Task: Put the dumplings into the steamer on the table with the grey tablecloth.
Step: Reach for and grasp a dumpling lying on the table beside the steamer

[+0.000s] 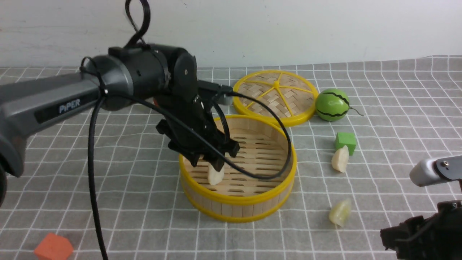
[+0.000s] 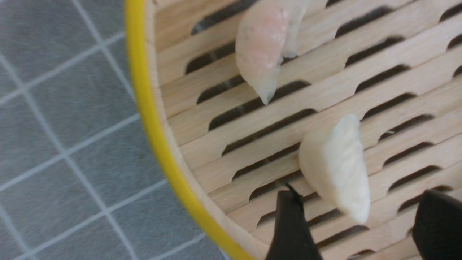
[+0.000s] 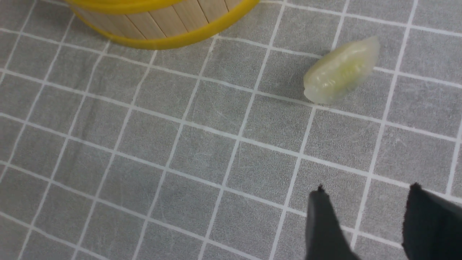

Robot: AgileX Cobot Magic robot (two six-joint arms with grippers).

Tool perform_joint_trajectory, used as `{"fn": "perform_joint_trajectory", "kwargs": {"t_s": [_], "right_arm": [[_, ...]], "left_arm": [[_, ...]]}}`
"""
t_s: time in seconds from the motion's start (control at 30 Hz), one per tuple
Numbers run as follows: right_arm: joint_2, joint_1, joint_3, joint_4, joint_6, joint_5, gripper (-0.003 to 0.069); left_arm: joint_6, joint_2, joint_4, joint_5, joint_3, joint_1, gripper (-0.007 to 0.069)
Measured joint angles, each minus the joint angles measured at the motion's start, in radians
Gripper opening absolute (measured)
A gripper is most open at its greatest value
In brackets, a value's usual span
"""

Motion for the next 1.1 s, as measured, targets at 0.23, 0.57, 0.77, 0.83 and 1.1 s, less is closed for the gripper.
{"fn": "perform_joint_trajectory", "kwargs": {"t_s": [0.23, 0.57, 0.77, 0.83, 1.1], "right_arm": [[0.186, 0.000, -0.028, 0.022, 0.109, -0.093, 0.0524], [0.586, 0.000, -0.276, 0.075, 0.115, -0.181, 0.0501], [0.738, 0.015, -0.384, 0.064, 0.115, -0.182, 0.0410], [0.759, 0.018, -0.409, 0.043, 0.115, -0.162, 0.0321], [0.744, 0.019, -0.429, -0.024, 0.115, -0.043, 0.0249]], "left_arm": [[-0.077, -0.192, 0.030, 0.154, -0.165, 0.000, 0.0430], [-0.025, -0.611, -0.189, 0.226, 0.165, 0.000, 0.0414], [0.007, -0.908, -0.134, 0.115, 0.471, 0.000, 0.0413], [-0.017, -1.018, -0.068, 0.104, 0.563, 0.000, 0.0413], [-0.251, -1.354, 0.200, 0.146, 0.938, 0.000, 0.0377]]}}
